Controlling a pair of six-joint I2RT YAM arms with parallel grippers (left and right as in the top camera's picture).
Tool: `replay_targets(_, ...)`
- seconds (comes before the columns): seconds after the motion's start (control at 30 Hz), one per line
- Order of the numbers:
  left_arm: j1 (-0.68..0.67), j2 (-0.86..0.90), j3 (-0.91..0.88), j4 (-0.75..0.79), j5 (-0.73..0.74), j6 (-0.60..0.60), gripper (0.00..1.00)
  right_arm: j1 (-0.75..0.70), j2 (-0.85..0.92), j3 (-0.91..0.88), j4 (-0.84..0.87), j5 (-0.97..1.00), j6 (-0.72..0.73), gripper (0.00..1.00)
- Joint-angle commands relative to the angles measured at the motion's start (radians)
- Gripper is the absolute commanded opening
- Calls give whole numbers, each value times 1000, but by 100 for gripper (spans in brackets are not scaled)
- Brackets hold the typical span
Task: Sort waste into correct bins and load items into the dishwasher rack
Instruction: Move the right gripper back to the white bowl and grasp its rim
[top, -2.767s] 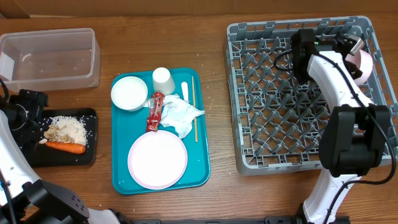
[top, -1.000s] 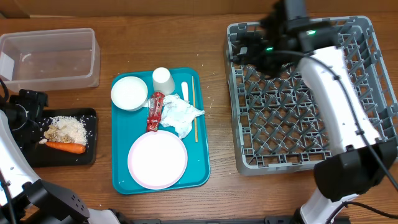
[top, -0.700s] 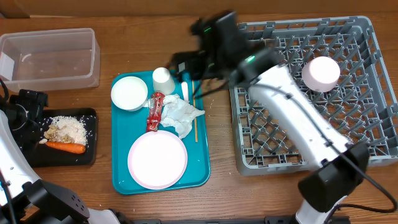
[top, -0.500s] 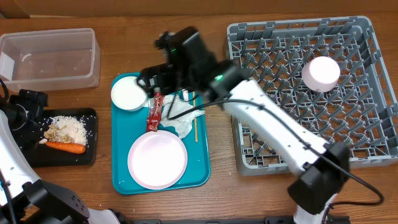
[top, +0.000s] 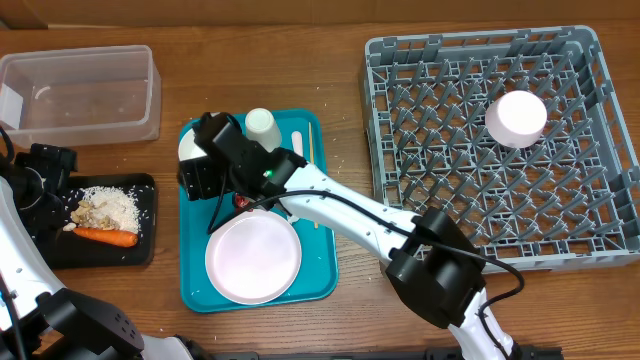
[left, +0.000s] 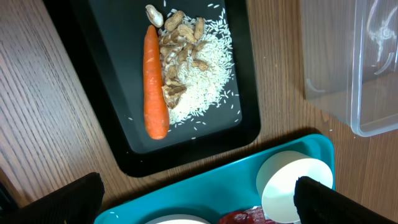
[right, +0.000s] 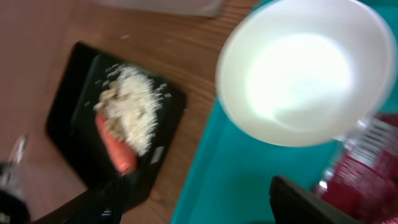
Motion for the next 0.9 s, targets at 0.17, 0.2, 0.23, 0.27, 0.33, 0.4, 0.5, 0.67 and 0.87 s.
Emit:
replay_targets(0.17, 0, 3, -5, 1, -8, -10, 100, -24, 56, -4, -14, 154, 234, 77)
replay_targets(0.2, 0, 3, -5, 1, -8, -10, 100, -24, 57, -4, -12, 153, 235, 77)
replay_targets(0.23, 0, 3, -5, 1, -8, -10, 100, -24, 59, -4, -10, 154, 237, 77)
replay_targets(0.27, 0, 3, -5, 0, -8, -10, 100, -24, 60, -4, -9, 154, 237, 77)
replay_targets(0.33, 0, 3, -5, 1, -8, -10, 100, -24, 64, -4, -9, 154, 237, 74)
replay_targets(0.4, -1, 3, -5, 0, -8, -10, 100, -24, 76, -4, -9, 154, 249, 72)
replay_targets(0.5, 0, 3, -5, 1, -8, -10, 100, -24, 99, -4, 2, 150, 267, 70)
replay_targets(0.67, 0, 3, -5, 1, -8, -10, 100, -24, 127, -4, 24, 143, 268, 70)
replay_targets(0.87, 0, 3, -5, 0, -8, -10, 100, -24, 130, -4, 39, 196, 267, 67)
